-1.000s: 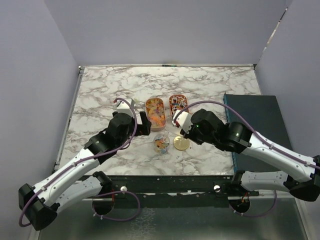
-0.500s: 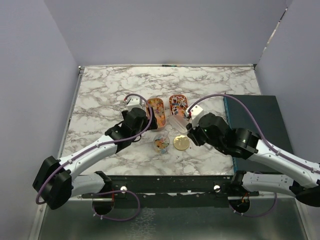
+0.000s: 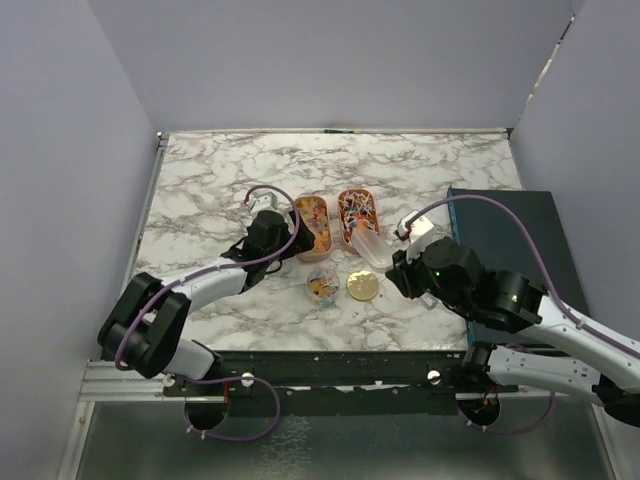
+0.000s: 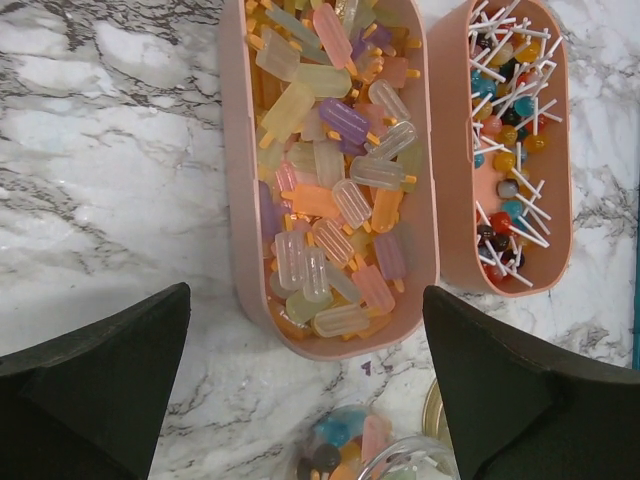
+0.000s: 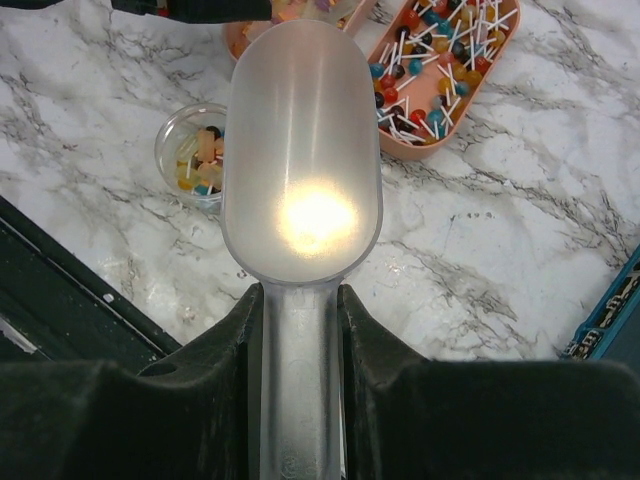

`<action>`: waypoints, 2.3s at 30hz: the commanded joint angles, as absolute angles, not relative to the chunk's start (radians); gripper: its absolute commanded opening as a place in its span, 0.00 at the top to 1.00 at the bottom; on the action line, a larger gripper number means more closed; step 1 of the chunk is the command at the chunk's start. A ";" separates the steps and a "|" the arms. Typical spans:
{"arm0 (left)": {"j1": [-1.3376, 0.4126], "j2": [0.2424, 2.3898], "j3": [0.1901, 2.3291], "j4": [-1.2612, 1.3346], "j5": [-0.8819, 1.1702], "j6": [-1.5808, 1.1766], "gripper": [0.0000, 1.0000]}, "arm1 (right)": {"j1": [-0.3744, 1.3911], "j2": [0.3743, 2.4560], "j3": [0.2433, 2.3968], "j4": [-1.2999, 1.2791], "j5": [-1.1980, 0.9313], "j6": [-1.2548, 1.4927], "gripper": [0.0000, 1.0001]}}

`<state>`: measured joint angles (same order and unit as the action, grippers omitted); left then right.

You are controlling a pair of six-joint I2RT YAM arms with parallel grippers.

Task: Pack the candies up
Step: Place the fake candies in the packing bottle, then adjust the storage box at the center of the board, then scoop the fake candies from the storage box.

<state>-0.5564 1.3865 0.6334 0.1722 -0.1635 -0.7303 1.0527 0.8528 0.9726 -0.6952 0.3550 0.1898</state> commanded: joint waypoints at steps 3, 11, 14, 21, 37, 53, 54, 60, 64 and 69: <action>-0.537 1.486 0.660 0.322 -0.045 -0.784 0.01 | 1.058 0.805 0.943 -0.672 0.374 0.225 0.99; -0.538 1.555 0.683 0.385 -0.006 -0.793 0.01 | 1.057 0.774 0.927 -0.677 0.368 0.236 1.00; -0.542 1.579 0.690 0.425 0.044 -0.807 0.01 | 1.057 0.769 0.927 -0.690 0.375 0.239 1.00; -0.607 1.651 0.746 0.469 0.084 -0.814 0.01 | 1.057 0.745 0.933 -0.714 0.418 0.255 1.00; -0.653 1.513 0.726 0.363 -0.038 -0.788 0.02 | 1.057 0.836 0.997 -0.786 0.504 0.218 1.00; -0.650 1.128 0.803 -0.048 -0.116 -0.610 0.01 | 1.055 1.041 1.089 -0.757 0.376 -0.061 1.00; -0.649 1.115 0.813 -0.064 -0.094 -0.600 0.01 | 1.055 1.046 1.089 -0.751 0.353 -0.092 0.99; -0.649 1.064 0.846 -0.138 0.020 -0.565 0.01 | 1.054 1.056 1.084 -0.689 0.265 -0.230 0.99; -0.649 1.050 0.844 -0.162 0.082 -0.549 0.01 | 1.055 1.055 1.079 -0.640 0.202 -0.295 1.00; -0.648 1.039 0.845 -0.195 0.121 -0.519 0.01 | 1.055 1.080 1.100 -0.625 0.181 -0.319 1.00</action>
